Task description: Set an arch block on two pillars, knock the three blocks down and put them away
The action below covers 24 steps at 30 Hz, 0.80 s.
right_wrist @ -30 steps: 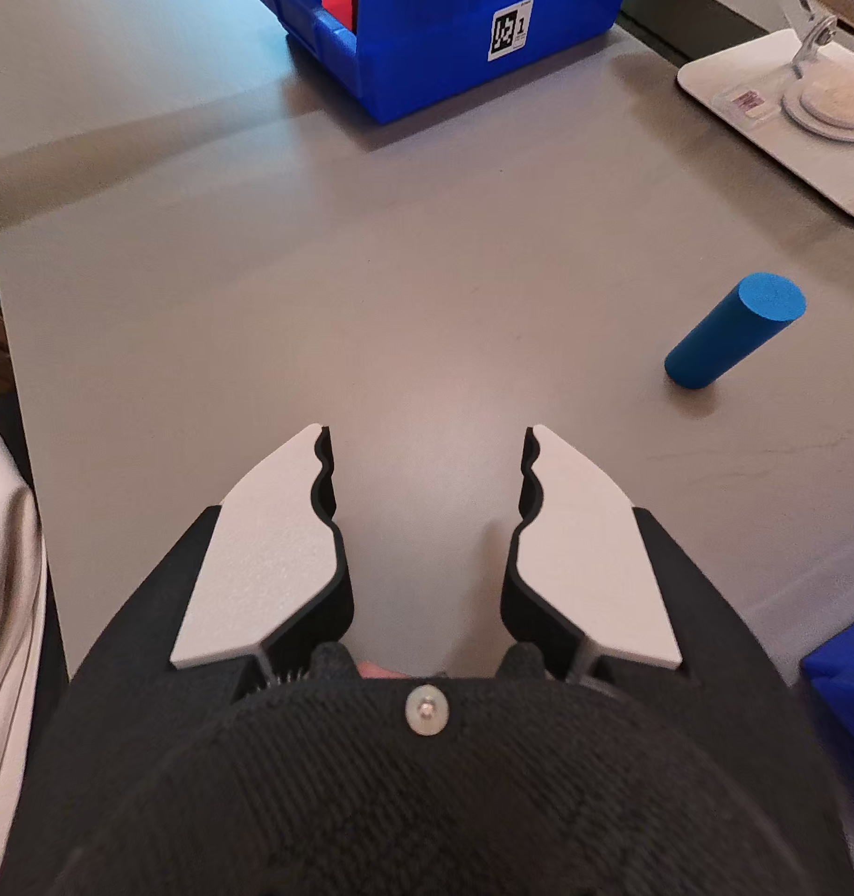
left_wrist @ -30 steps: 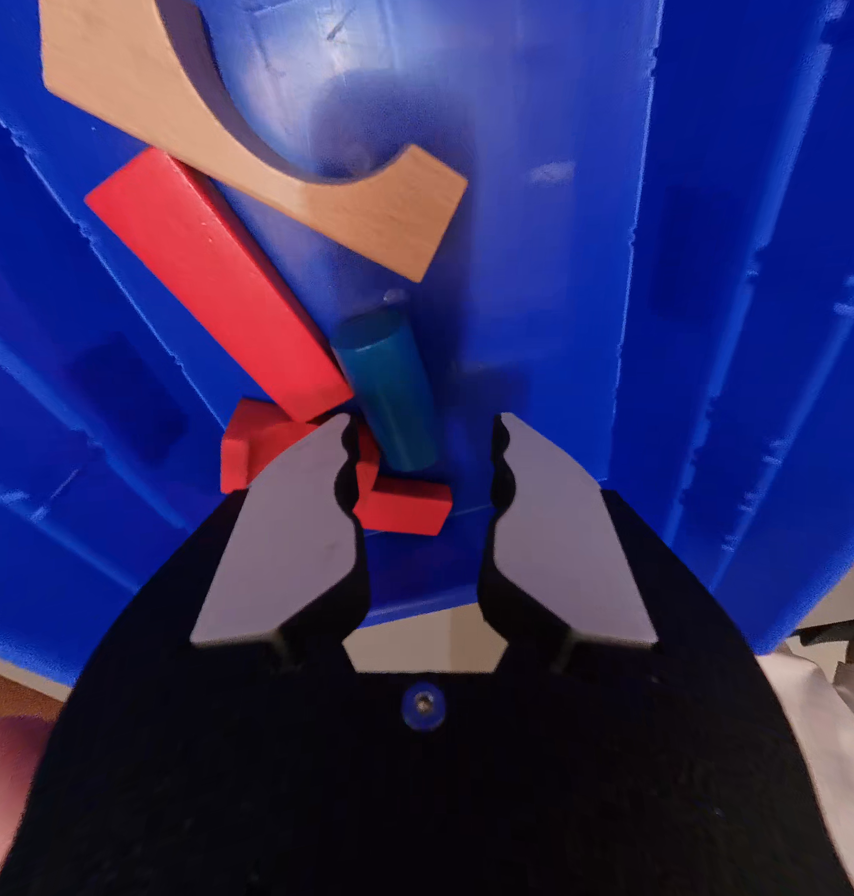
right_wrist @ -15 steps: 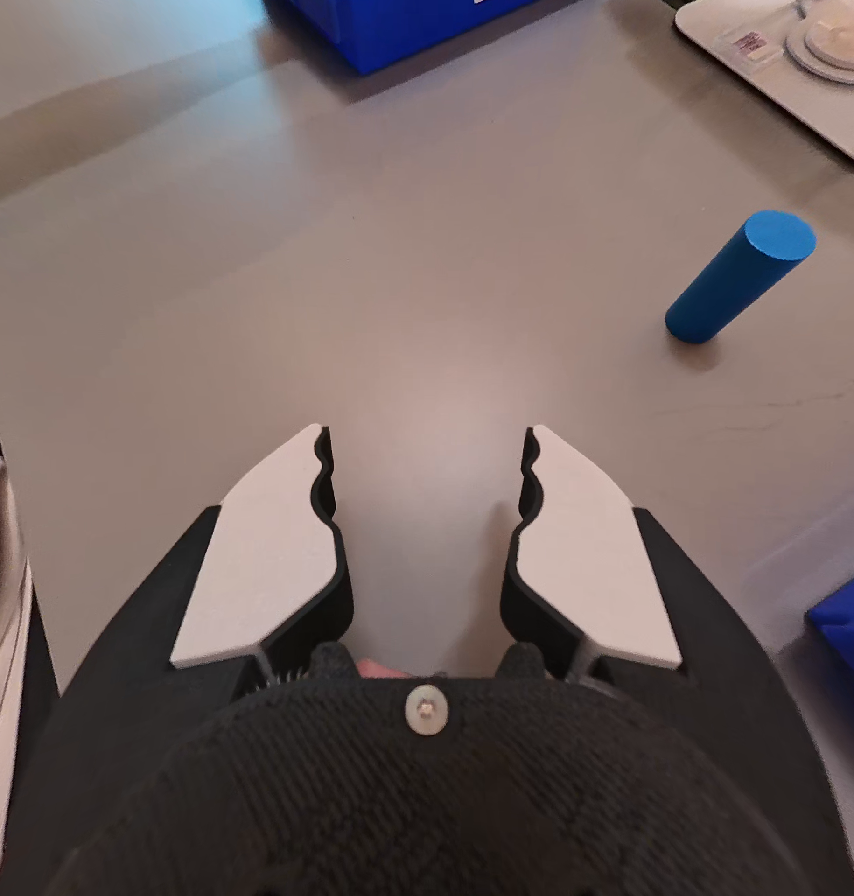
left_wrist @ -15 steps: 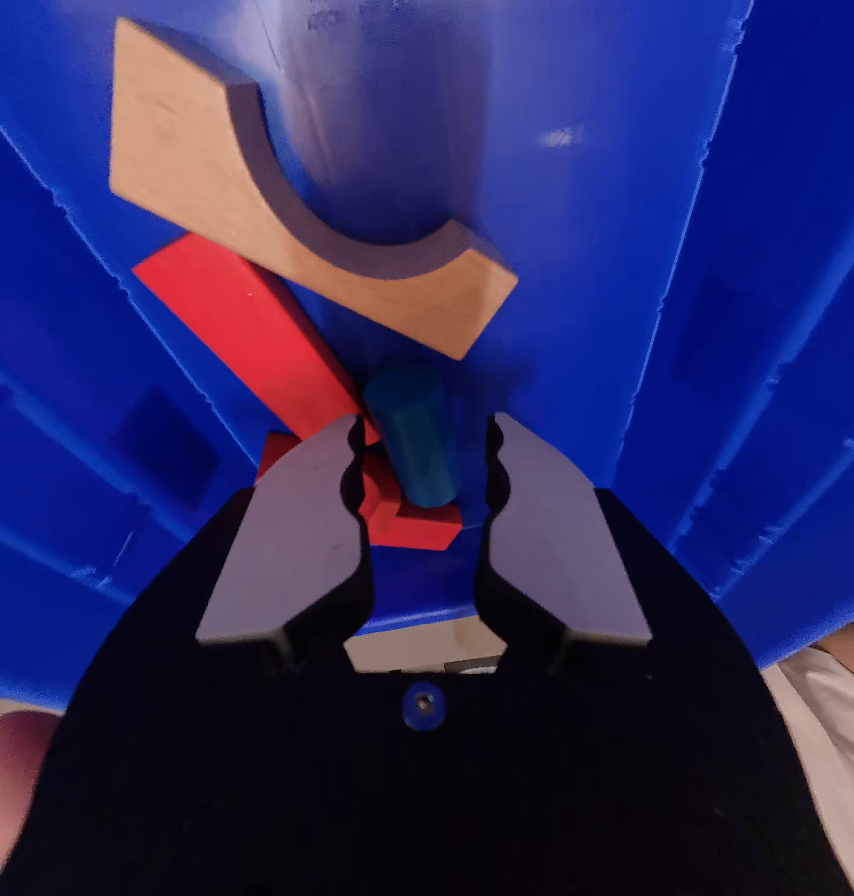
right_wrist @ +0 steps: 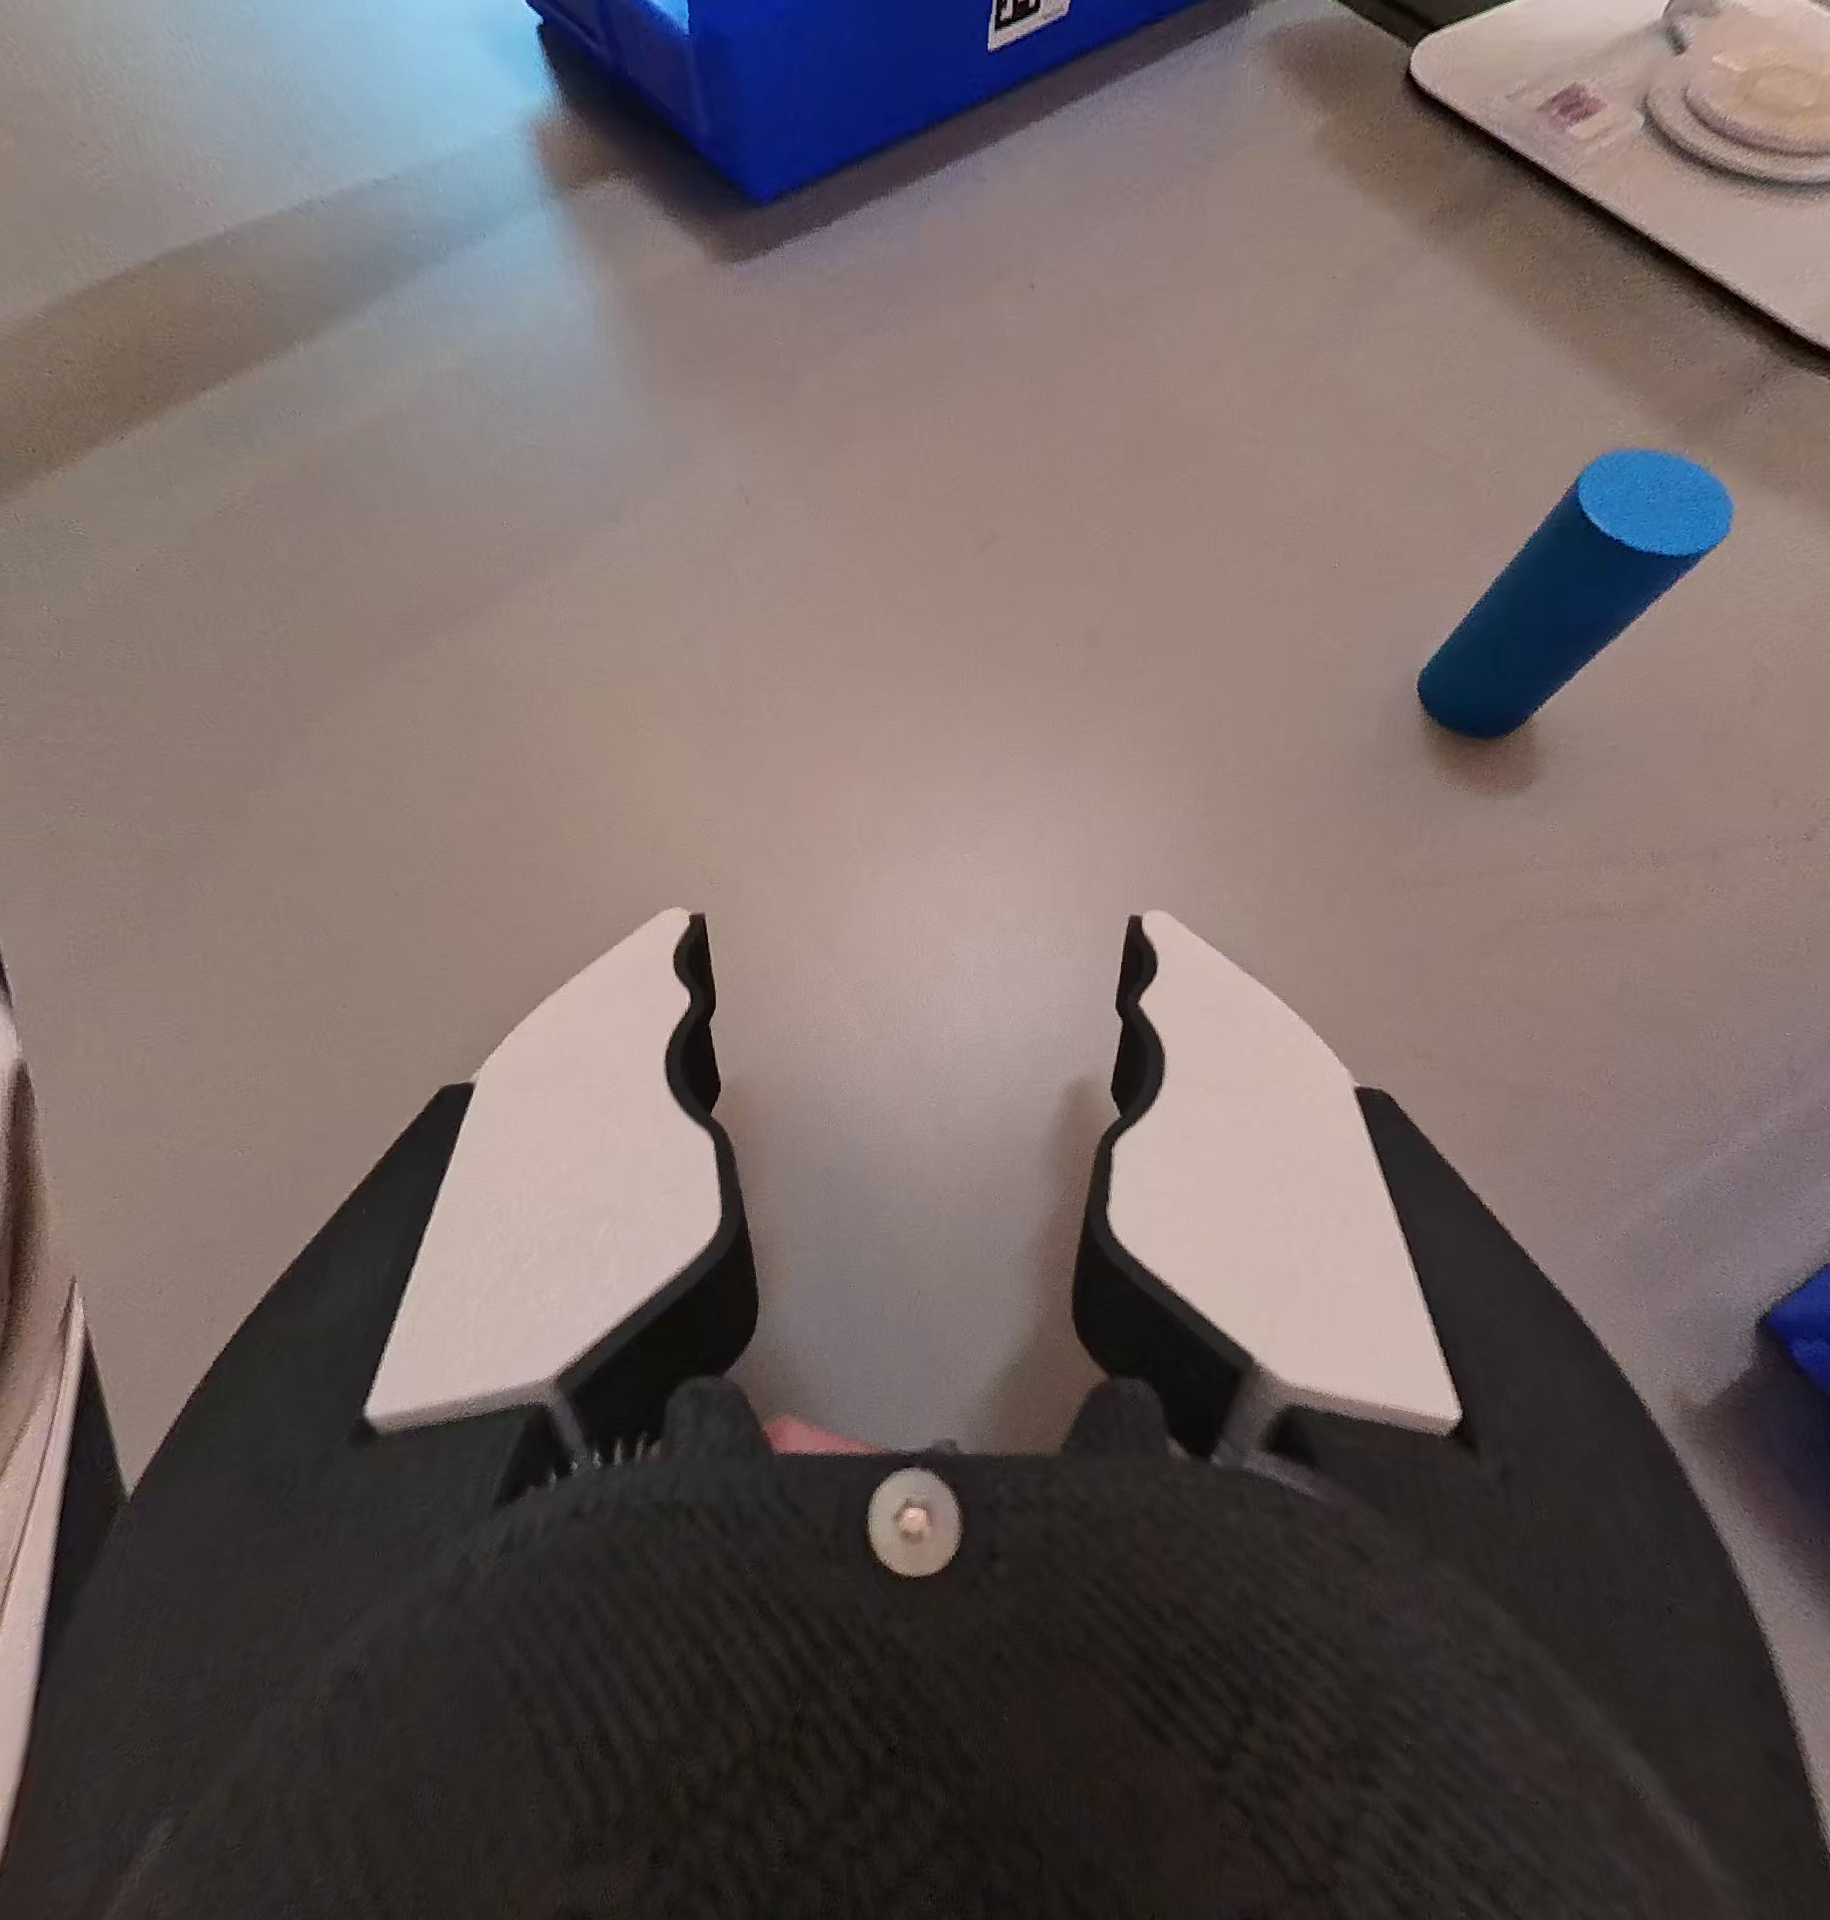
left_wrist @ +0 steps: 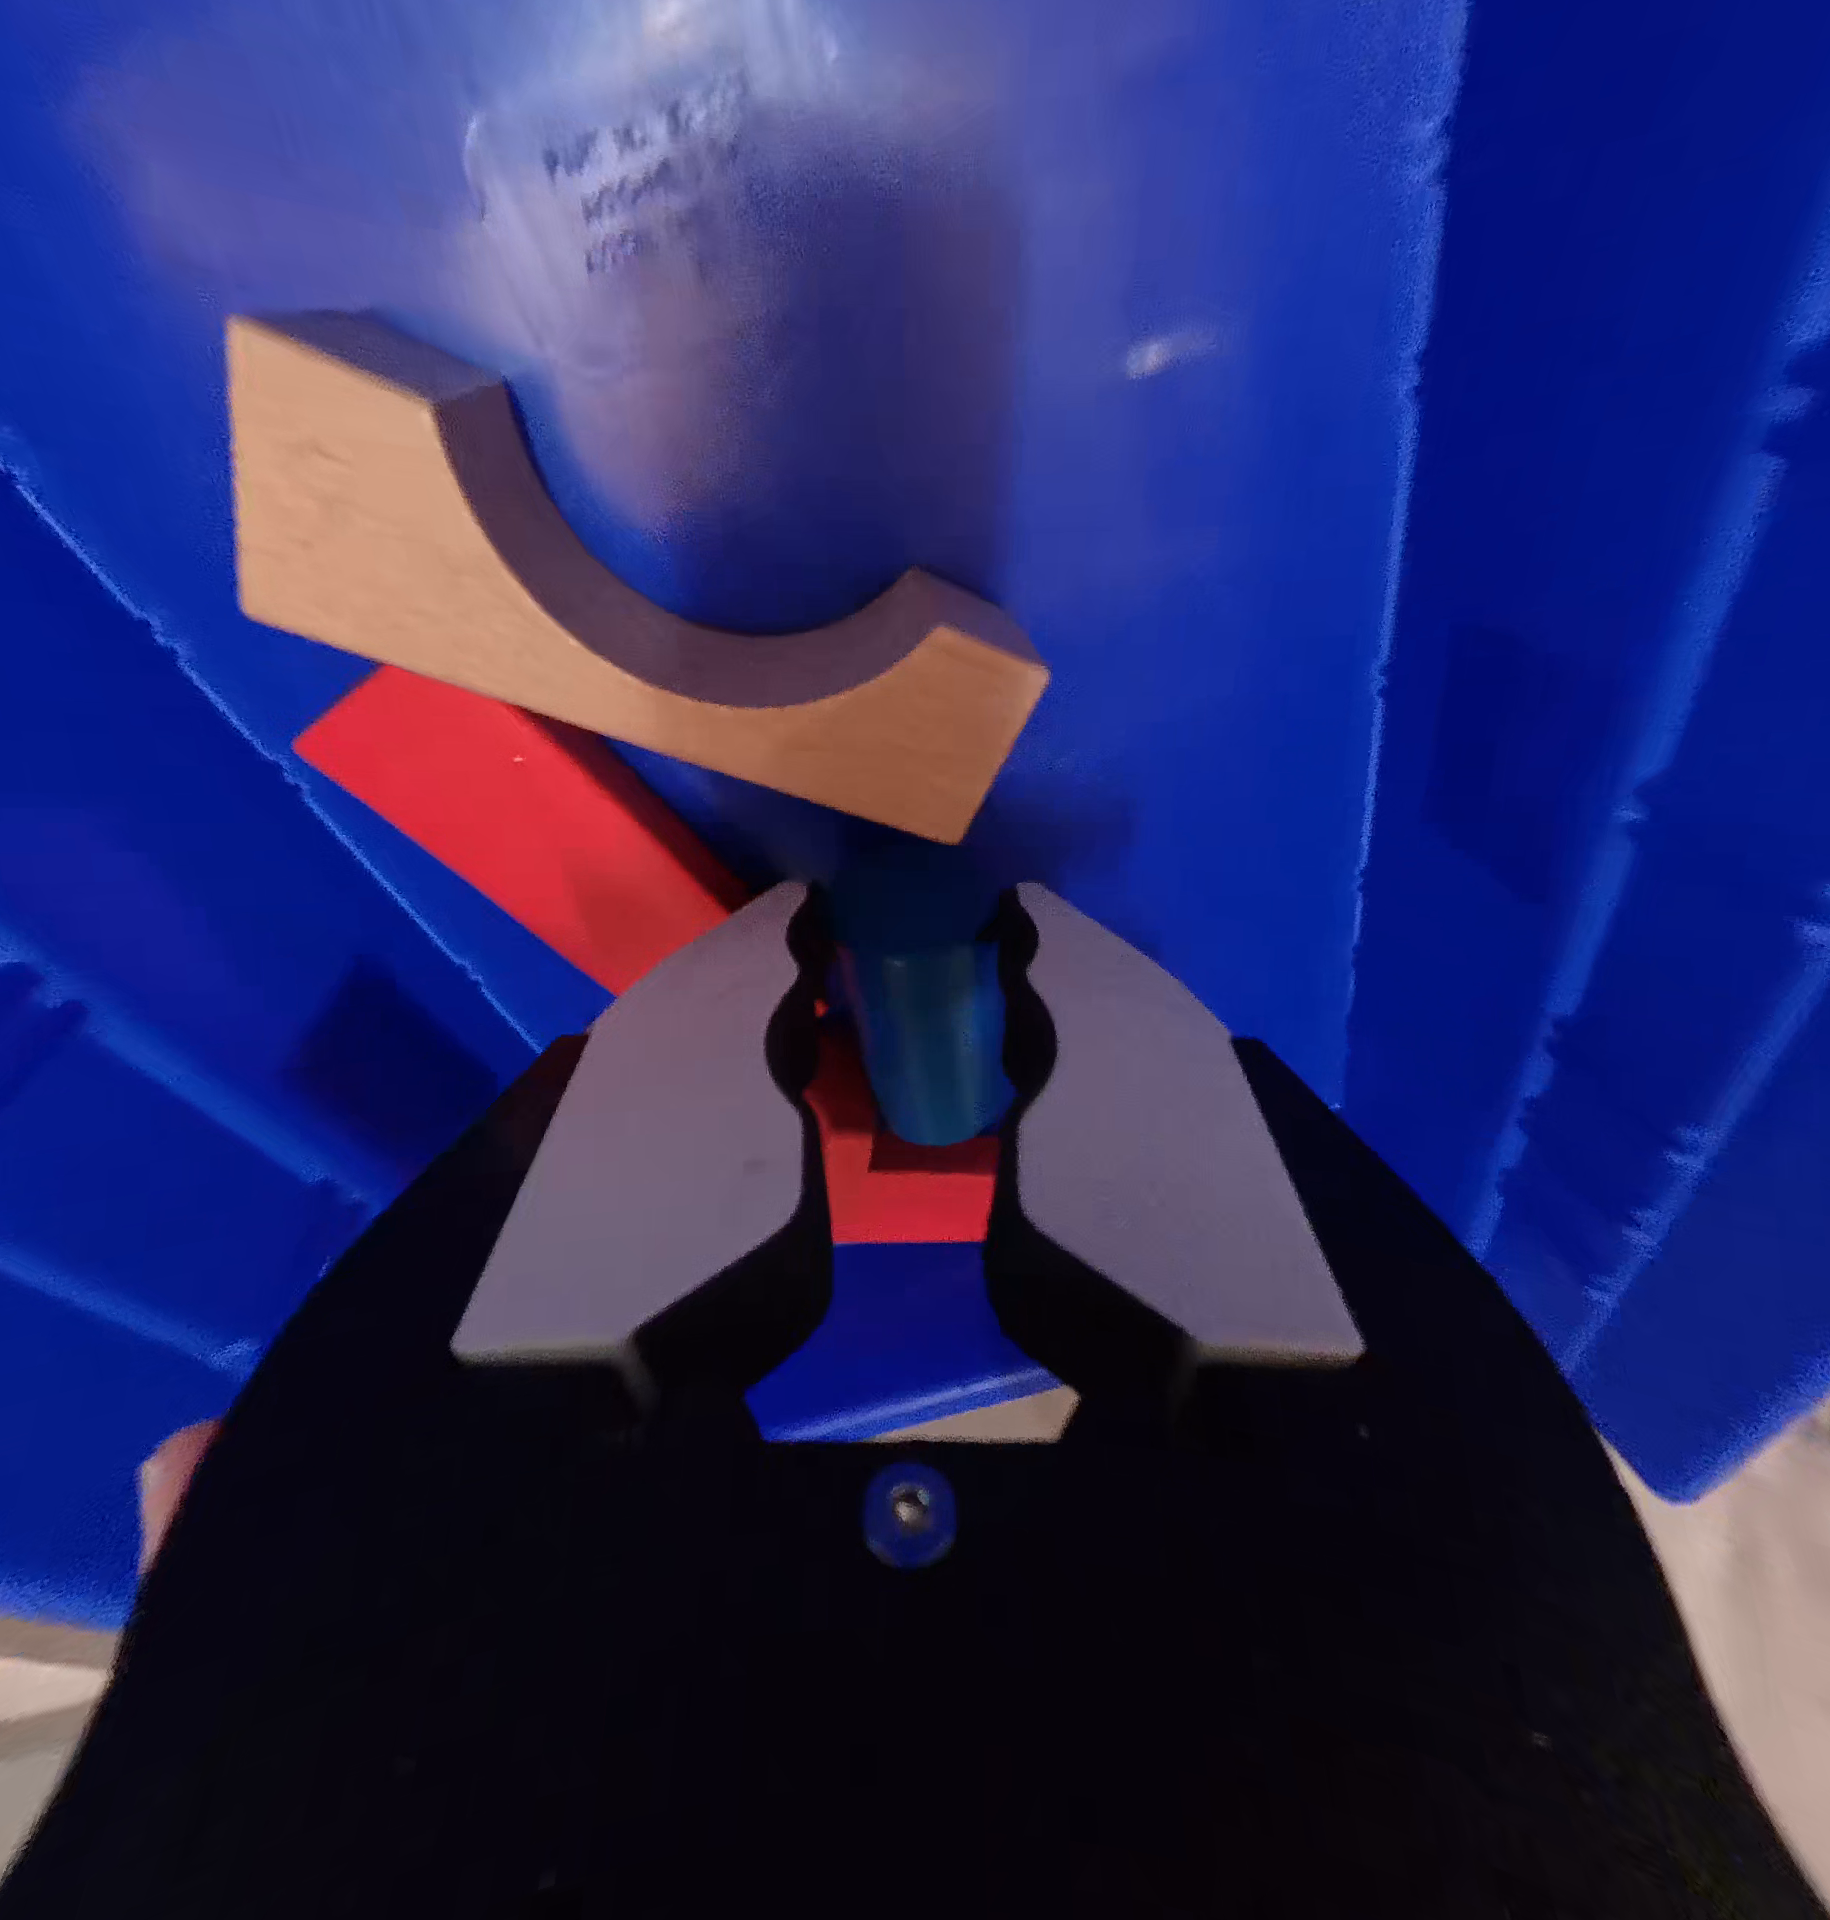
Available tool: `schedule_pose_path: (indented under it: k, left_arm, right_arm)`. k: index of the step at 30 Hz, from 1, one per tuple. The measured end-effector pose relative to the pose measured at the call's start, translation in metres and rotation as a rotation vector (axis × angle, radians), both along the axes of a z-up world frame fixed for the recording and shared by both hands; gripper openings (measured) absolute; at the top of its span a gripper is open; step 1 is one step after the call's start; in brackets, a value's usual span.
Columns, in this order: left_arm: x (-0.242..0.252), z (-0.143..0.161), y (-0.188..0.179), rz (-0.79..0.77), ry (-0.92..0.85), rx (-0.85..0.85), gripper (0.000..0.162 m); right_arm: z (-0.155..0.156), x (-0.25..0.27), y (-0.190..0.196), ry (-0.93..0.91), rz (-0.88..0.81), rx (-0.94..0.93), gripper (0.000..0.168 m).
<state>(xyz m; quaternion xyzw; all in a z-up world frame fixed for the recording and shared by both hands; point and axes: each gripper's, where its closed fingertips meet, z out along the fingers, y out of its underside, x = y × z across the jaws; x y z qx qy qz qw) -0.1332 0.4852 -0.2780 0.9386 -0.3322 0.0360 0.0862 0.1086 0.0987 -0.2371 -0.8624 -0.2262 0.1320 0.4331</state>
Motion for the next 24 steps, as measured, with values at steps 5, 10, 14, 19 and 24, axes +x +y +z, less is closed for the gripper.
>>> schedule_pose_path:
  k: [5, 10, 14, 19, 24]
  left_arm:
    - [0.018, 0.045, 0.004, -0.114, -0.208, 0.145, 0.032]
    - [0.043, 0.119, -0.021, -0.241, -0.513, 0.293, 0.031]
    - [0.076, 0.172, -0.074, -0.382, -0.776, 0.349, 0.031]
    - [0.128, 0.202, -0.150, -0.581, -1.018, 0.375, 0.031]
    - [0.181, 0.186, -0.184, -0.718, -1.122, 0.521, 0.031]
  right_arm:
    - [0.012, -0.008, 0.007, 0.009, -0.017, 0.052, 0.076]
    - [0.042, -0.021, 0.029, 0.027, -0.019, 0.167, 0.076]
    - [0.074, -0.044, 0.059, 0.052, -0.005, 0.280, 0.076]
    - [0.113, -0.069, 0.099, 0.112, -0.019, 0.404, 0.073]
    - [0.107, -0.053, 0.098, 0.065, -0.090, 0.387, 0.073]
